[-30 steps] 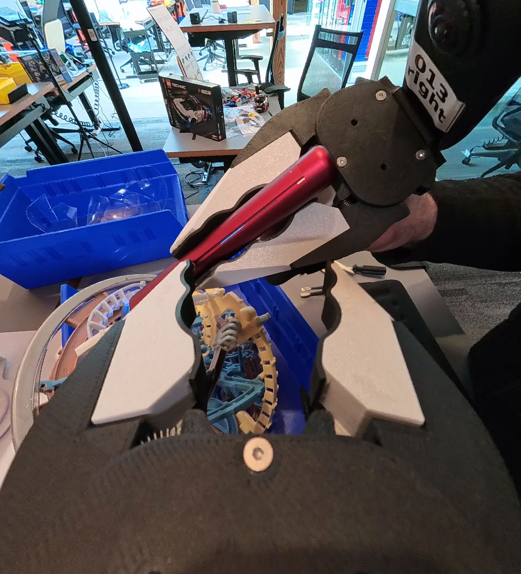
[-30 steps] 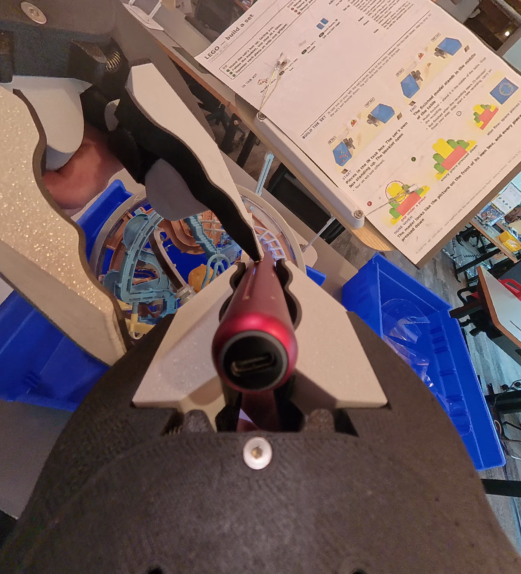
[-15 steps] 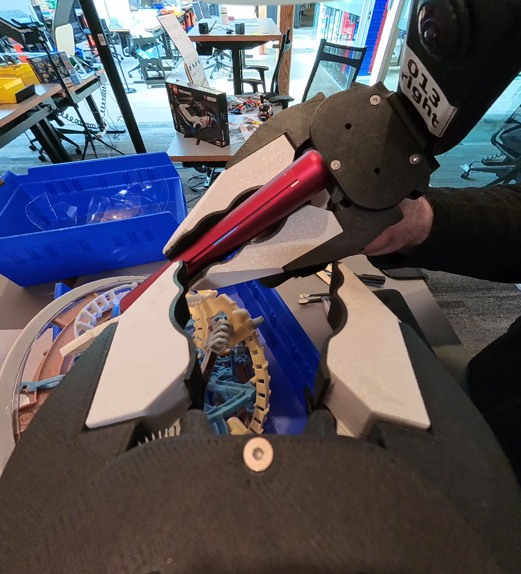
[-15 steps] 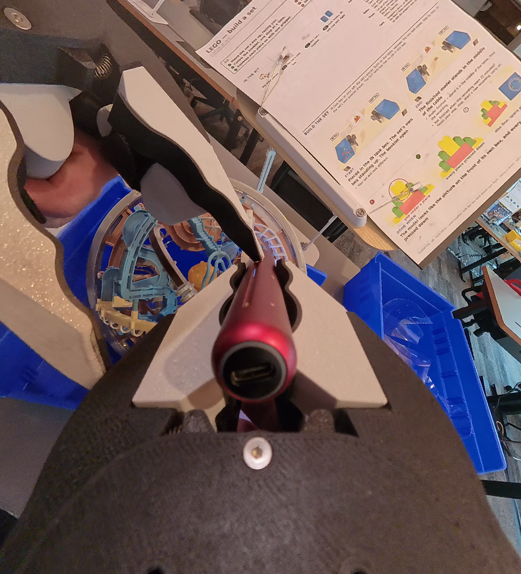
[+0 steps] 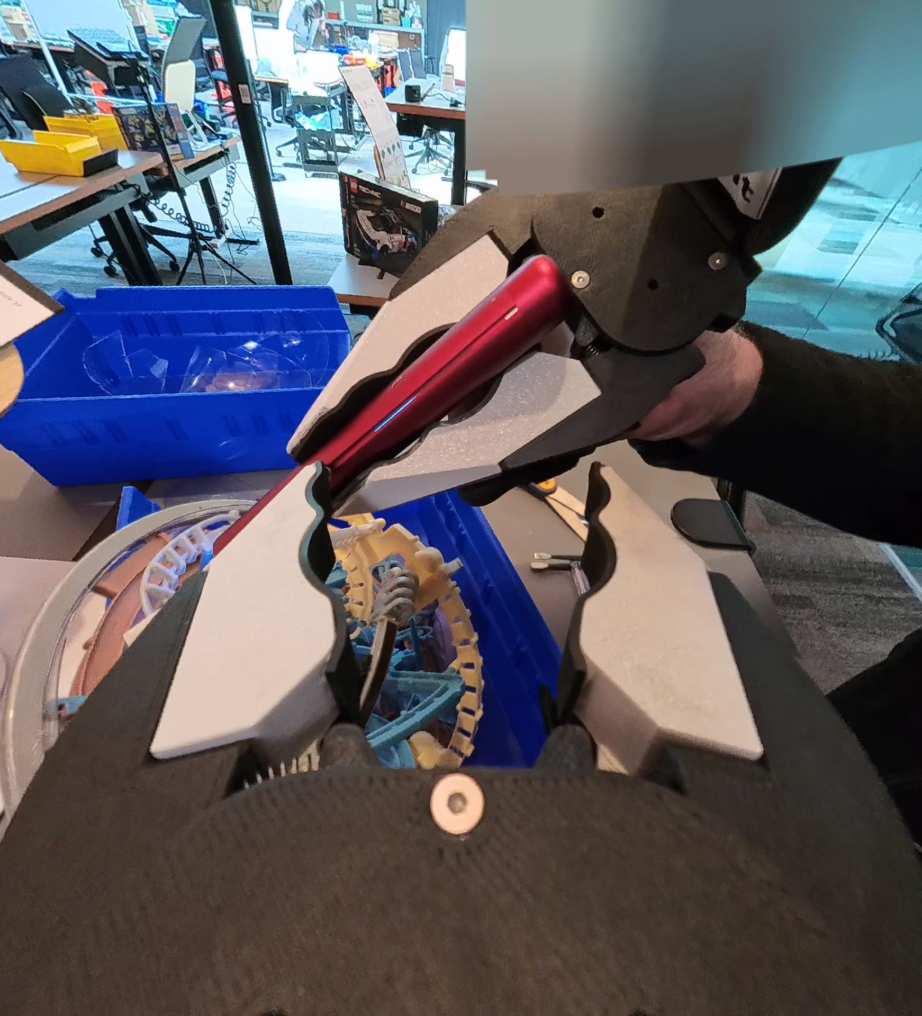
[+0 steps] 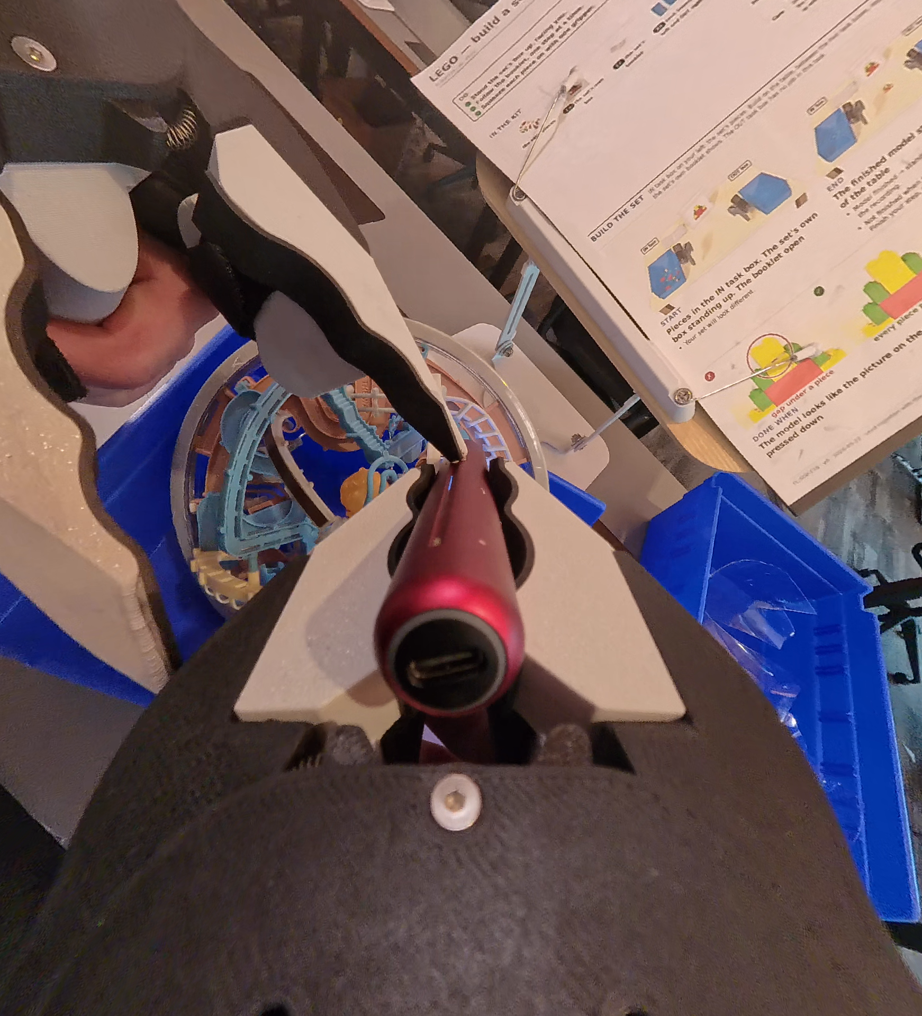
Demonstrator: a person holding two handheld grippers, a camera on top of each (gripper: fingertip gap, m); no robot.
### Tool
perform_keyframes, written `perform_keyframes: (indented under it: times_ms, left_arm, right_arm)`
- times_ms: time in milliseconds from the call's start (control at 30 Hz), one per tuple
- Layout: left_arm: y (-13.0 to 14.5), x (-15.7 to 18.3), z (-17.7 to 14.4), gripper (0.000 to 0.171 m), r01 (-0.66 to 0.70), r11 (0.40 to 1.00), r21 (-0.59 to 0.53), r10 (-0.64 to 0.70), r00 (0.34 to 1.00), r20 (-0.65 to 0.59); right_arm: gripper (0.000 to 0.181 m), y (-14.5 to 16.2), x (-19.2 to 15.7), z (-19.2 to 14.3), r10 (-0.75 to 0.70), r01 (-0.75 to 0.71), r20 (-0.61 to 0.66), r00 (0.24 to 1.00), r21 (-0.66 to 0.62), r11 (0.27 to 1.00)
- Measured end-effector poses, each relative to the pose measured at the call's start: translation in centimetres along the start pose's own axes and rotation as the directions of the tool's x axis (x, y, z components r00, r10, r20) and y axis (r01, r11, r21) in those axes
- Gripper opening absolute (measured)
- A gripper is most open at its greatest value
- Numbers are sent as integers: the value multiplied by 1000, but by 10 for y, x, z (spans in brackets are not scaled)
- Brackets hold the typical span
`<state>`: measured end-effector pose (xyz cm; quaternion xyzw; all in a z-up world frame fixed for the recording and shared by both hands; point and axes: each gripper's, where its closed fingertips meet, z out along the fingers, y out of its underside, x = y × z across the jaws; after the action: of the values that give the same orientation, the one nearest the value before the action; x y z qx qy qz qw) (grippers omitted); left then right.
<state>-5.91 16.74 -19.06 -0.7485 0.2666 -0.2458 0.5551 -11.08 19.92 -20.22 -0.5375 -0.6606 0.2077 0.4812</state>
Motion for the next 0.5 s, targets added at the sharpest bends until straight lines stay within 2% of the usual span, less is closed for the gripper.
perform_keyframes:
  times_ms: [500]
  left_arm:
    - [-3,-5,3,94,39,999,32,-40,999,32]
  right_arm:
    - [20,-1,4,3,-3,3,44,999,-8,1000]
